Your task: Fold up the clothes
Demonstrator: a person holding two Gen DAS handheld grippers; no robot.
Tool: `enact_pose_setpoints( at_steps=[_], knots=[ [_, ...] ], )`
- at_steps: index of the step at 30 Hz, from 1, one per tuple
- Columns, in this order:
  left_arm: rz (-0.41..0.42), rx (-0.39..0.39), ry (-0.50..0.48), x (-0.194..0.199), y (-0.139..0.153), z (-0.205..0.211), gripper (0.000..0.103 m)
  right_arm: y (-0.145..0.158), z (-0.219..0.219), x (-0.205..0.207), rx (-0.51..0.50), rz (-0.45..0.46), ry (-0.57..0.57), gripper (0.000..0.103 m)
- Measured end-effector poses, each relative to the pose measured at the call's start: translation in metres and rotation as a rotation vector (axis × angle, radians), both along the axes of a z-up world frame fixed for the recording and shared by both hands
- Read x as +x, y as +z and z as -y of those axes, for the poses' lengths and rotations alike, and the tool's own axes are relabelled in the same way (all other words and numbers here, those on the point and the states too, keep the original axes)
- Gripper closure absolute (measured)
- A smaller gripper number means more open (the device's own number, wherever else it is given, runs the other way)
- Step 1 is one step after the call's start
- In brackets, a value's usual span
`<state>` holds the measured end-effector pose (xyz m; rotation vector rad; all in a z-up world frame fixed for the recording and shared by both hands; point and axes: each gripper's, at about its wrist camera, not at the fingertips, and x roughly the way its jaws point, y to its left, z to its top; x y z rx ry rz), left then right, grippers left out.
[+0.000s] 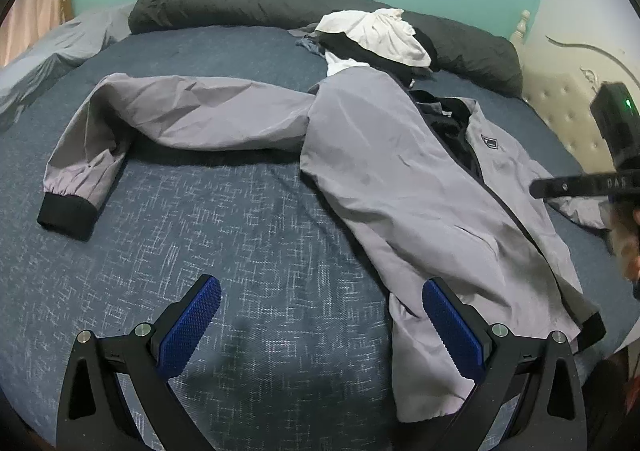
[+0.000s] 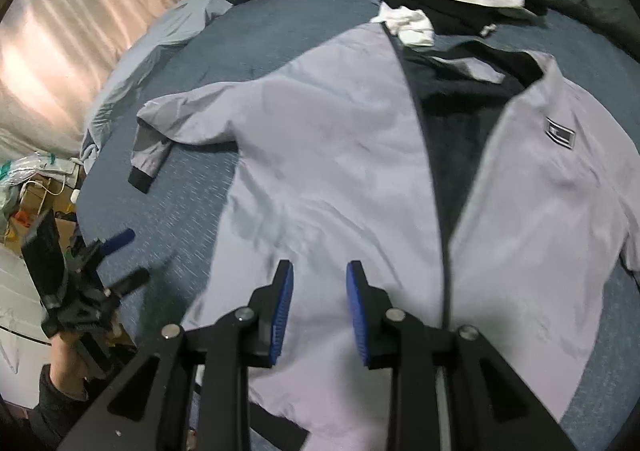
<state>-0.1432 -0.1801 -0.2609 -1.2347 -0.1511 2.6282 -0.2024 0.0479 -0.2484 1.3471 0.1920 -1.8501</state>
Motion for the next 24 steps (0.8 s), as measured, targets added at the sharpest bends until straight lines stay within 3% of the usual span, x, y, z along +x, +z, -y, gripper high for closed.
enact_pose_setpoints(
  at_steps=[6, 12, 18, 24],
  knots=[
    [0.006, 0.041, 0.012, -0.008, -0.002, 0.007, 0.0, -0.013, 0.002, 0.022, -0.022, 0.034, 0.017, 0.076],
    [0.01, 0.07, 0.021, -0.007, 0.003, 0.014, 0.0, -0.029, 0.006, 0.046, 0.022, 0.017, 0.074, 0.076],
    [0.017, 0.017, 0.009, 0.001, 0.009, 0.01, 0.0, -0.027, 0.002, 0.044, -0.005, 0.024, 0.044, 0.076],
    [-0.001, 0.029, -0.027, 0.01, 0.02, 0.003, 0.0, -0.025, -0.013, 0.05, -0.021, 0.031, 0.023, 0.076]
  ],
)
